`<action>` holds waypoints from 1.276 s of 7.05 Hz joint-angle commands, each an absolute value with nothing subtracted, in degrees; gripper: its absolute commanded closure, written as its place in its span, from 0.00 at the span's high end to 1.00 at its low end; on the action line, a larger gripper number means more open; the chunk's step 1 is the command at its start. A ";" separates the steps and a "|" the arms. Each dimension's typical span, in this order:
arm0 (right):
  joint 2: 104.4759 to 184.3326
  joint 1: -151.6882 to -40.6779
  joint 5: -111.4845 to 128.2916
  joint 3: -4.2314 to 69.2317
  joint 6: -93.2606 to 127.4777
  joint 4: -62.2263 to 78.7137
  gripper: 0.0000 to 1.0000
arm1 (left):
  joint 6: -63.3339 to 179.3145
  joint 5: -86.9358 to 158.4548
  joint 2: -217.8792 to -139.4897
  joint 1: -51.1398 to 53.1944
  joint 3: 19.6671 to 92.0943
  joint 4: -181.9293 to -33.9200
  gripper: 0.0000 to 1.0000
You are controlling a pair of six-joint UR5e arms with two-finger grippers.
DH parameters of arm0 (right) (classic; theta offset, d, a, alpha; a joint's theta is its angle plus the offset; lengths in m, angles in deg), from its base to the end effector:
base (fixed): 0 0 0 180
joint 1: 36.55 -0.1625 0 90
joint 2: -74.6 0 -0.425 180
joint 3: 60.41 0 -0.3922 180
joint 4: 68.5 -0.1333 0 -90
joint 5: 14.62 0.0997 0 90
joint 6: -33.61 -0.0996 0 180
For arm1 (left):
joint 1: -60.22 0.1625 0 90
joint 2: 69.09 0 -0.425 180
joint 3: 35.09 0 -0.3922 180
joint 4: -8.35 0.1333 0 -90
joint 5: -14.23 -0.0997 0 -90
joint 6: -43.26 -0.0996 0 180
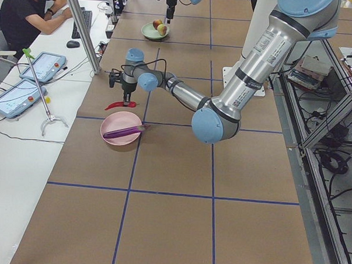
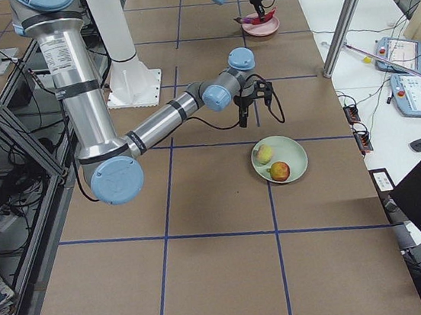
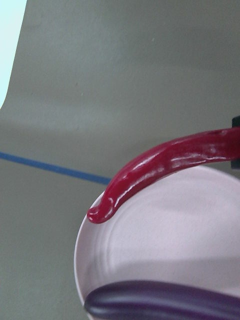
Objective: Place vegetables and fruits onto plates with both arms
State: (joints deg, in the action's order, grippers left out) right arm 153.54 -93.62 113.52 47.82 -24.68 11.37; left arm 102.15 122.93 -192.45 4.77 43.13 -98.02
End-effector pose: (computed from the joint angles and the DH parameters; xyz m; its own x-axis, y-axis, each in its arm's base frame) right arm -0.2389 -0.5010 0.3849 0.5922 0.1539 0.7910 -0.1595 0.9846 -0.0721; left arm 0.3334 -0.6629 0.3863 0.7282 -0.1946 -0.6572 0.3411 0.9345 0.1013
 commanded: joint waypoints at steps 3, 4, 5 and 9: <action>159.37 -93.24 113.79 54.70 -26.07 11.48 1.00 | 96.96 137.45 -189.27 -0.22 46.16 -97.73 1.00; 165.68 -95.42 114.05 58.30 -24.94 11.39 1.00 | 96.61 140.58 -182.54 -0.68 55.43 -97.47 1.00; 169.65 -97.87 114.23 60.16 -21.62 11.48 1.00 | 92.35 140.79 -175.07 -1.21 63.70 -97.29 1.00; 182.34 -110.27 116.42 59.13 4.93 12.00 1.00 | 52.60 149.72 -152.53 -16.62 74.60 -93.25 1.00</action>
State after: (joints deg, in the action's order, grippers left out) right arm 179.92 -107.19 115.57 59.68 -0.45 11.70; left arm 65.13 146.18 -157.77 -10.63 73.76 -93.88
